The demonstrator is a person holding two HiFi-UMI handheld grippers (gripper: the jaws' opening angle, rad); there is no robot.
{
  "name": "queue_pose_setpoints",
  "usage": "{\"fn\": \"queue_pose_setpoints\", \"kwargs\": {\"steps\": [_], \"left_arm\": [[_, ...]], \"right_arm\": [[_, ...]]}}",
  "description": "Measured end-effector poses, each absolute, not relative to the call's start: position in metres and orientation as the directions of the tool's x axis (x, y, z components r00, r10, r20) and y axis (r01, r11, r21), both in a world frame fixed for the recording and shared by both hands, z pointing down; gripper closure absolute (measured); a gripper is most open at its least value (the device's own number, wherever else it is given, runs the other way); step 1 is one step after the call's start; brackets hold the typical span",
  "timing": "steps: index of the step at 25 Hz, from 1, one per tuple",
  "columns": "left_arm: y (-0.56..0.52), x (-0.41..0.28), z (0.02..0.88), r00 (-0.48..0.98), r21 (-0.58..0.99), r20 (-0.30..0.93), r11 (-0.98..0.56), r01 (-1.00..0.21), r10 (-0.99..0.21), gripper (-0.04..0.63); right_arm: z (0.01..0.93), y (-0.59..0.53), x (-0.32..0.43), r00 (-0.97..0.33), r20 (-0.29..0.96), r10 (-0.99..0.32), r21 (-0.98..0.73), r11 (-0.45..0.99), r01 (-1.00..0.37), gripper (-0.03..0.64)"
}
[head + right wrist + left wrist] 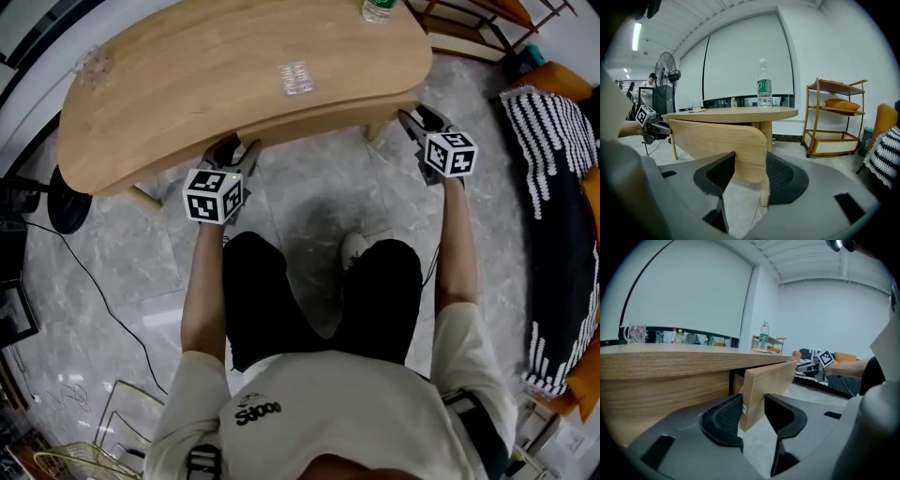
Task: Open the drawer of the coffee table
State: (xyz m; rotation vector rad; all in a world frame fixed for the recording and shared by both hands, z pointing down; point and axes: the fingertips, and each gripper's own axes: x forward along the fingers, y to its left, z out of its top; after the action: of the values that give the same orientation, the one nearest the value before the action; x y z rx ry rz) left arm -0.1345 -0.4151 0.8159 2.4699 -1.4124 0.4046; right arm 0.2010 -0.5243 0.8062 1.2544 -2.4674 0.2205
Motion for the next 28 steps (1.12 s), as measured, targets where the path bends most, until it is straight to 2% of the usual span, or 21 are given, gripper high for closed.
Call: {"fn": "queue_pose_setpoints", "kwargs": {"steps": [5,28], "left_arm": [[-0.398,-0.129,0.815,0.528,0.116,0.365,-0.525,-0.843,-0.767,0.443],[-0.336,-0.106,0.817,0.553,0.152,0.393,-0.542,-0.827,-0.734,0.445]], "right_arm": [[0.806,-0.509,0.208,-0.542,0.381,-0.749,0.010,0.589,-0.808,0.423],[0.807,-0.447,0.231,-0.499,0.399,-0.769,-0.005,0.542,-0.840,0.422]]}}
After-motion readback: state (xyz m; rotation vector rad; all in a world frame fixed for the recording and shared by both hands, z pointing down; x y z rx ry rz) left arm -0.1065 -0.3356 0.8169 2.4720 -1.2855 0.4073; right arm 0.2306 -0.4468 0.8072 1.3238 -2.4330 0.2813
